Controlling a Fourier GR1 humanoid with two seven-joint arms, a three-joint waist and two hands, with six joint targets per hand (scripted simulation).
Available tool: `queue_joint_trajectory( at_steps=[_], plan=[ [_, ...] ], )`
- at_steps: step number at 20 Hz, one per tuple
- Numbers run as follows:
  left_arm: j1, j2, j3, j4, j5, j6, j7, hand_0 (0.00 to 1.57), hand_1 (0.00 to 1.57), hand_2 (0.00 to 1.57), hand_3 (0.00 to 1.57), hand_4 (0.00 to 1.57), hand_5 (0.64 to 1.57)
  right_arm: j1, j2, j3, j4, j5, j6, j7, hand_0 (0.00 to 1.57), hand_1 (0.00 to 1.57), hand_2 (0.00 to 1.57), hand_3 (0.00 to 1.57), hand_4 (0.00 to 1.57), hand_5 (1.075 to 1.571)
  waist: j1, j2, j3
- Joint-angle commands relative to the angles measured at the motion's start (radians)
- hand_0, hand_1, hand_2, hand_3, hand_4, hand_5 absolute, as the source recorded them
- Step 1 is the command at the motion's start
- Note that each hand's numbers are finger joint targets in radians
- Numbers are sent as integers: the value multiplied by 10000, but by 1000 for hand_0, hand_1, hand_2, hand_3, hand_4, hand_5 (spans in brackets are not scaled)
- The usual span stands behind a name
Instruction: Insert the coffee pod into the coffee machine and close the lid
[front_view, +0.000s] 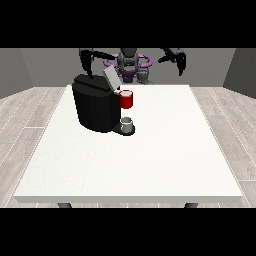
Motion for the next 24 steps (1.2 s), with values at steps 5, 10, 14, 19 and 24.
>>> queue_joint_trajectory(
  at_steps=[5,10,14,19,24],
  plan=[
    [722,-128,-634,-1978,217,158,823,0,0,0,0,360,1571,-792,71,117,968,108,-63,-666,0,0,0,0,0,1571,218,663,1],
    [366,697,191,-2053,860,119,1078,0,0,0,0,376,1571,-1133,231,651,861,222,378,-633,0,0,0,0,0,1571,-363,981,-2],
    [1180,673,-122,-2539,867,40,731,0,0,0,0,316,1571,-1402,167,595,1179,291,291,-817,0,0,0,0,79,1571,-305,1155,-2],
    [959,519,-295,-2380,513,590,533,0,0,0,0,347,1571,-2466,16,654,1345,502,111,-518,0,0,0,0,127,1571,-265,1562,-3],
    [979,767,-315,-2202,584,237,358,0,0,0,0,360,1571,-3049,284,1114,1208,1069,-300,-802,0,0,0,0,119,1571,42,1847,-6]
  ],
)
